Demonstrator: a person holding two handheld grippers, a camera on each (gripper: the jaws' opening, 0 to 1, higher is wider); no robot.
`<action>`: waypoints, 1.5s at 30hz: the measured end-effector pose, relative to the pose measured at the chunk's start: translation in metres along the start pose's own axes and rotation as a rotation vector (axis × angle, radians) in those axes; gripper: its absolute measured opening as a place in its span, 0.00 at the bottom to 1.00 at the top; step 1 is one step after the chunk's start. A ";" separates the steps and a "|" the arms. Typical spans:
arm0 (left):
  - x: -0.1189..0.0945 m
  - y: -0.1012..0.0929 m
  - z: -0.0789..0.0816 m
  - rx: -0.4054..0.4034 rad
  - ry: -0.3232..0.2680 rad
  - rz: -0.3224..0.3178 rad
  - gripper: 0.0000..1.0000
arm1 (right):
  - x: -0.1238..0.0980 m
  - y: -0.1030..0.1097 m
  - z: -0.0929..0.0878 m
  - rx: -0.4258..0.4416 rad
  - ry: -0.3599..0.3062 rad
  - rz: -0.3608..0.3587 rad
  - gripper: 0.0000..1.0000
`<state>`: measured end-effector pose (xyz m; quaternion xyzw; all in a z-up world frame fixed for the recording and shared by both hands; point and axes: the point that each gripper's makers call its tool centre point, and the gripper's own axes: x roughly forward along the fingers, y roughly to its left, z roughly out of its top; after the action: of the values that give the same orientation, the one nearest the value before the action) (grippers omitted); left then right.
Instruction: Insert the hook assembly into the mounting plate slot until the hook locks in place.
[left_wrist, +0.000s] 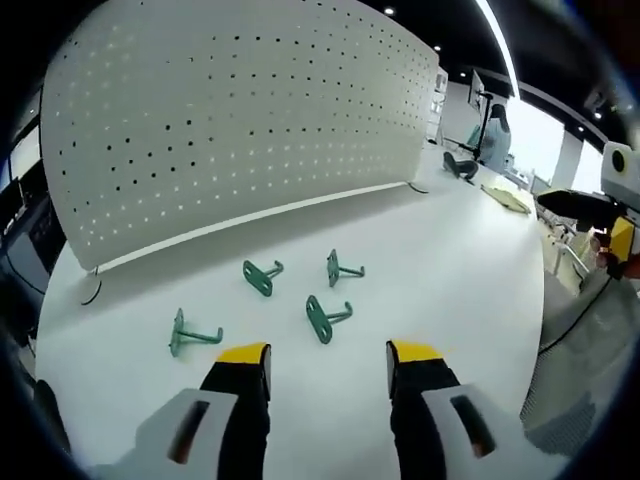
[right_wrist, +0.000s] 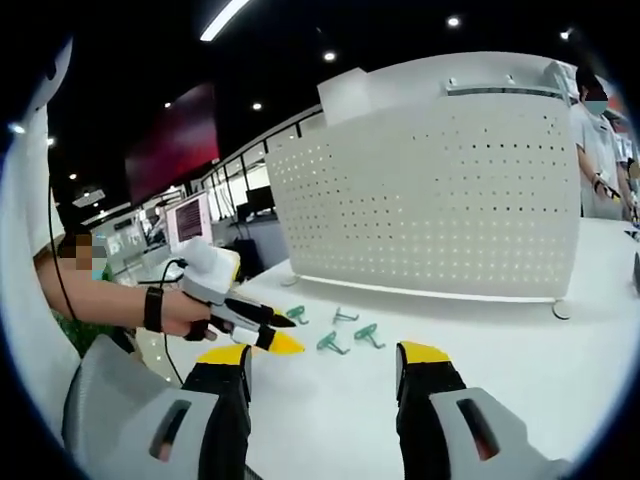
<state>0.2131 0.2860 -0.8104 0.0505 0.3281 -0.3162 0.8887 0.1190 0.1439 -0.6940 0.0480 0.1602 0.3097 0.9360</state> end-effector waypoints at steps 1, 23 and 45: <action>0.001 0.000 0.000 0.005 0.003 0.000 0.45 | -0.001 -0.001 0.000 -0.002 0.000 -0.001 0.59; 0.026 -0.001 0.002 0.058 0.068 0.012 0.26 | -0.009 -0.011 0.001 -0.002 0.006 -0.026 0.59; 0.048 0.000 -0.007 0.060 0.126 0.005 0.17 | -0.011 -0.014 -0.003 0.008 0.015 -0.047 0.59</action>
<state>0.2374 0.2629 -0.8460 0.0975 0.3735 -0.3198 0.8653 0.1172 0.1258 -0.6968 0.0458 0.1696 0.2875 0.9415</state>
